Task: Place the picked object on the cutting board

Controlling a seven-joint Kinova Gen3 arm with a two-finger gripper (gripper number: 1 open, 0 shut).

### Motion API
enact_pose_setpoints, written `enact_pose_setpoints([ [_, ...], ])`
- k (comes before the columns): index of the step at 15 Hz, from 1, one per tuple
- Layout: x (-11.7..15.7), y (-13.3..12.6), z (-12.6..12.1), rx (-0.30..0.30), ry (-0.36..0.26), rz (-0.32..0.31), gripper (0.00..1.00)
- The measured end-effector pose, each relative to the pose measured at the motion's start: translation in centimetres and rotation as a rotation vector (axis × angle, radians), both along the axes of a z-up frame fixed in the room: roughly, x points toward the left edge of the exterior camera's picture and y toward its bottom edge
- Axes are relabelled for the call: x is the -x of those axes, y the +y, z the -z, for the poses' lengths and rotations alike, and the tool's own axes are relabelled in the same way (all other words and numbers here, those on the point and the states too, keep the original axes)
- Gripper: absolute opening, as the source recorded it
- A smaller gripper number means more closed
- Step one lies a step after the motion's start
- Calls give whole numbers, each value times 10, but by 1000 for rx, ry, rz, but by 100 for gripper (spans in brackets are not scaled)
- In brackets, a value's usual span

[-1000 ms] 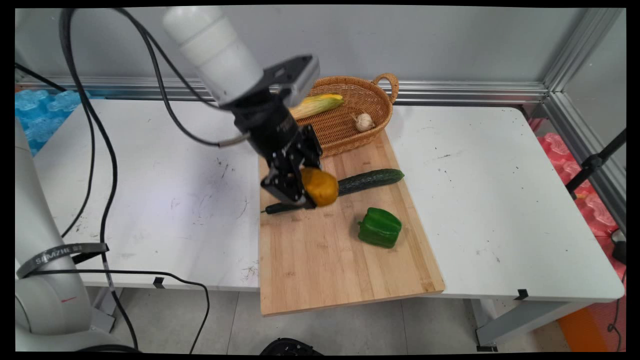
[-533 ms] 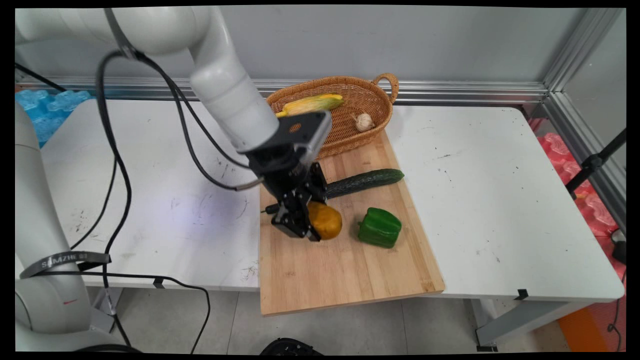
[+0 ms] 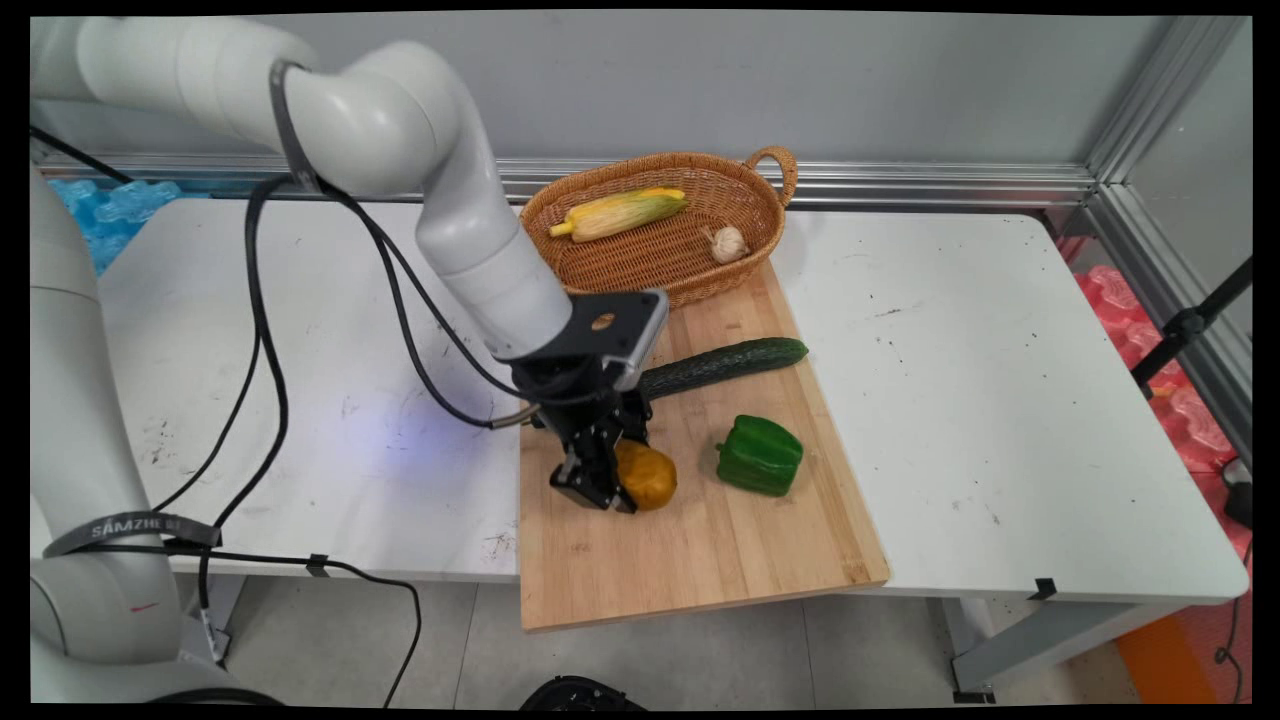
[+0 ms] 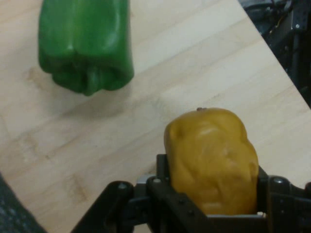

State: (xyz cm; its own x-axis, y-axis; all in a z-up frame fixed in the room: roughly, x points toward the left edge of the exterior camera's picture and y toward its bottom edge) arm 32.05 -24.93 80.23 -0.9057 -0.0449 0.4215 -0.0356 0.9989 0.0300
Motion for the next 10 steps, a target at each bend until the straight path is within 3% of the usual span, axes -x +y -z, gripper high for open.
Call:
enact_pose_setpoints([
  [5,4,0,19,-2,-1,-2,0],
  [6,4,0,20,-1,1,-3,100],
  [10,6,-4,19,8,22,-6,100],
])
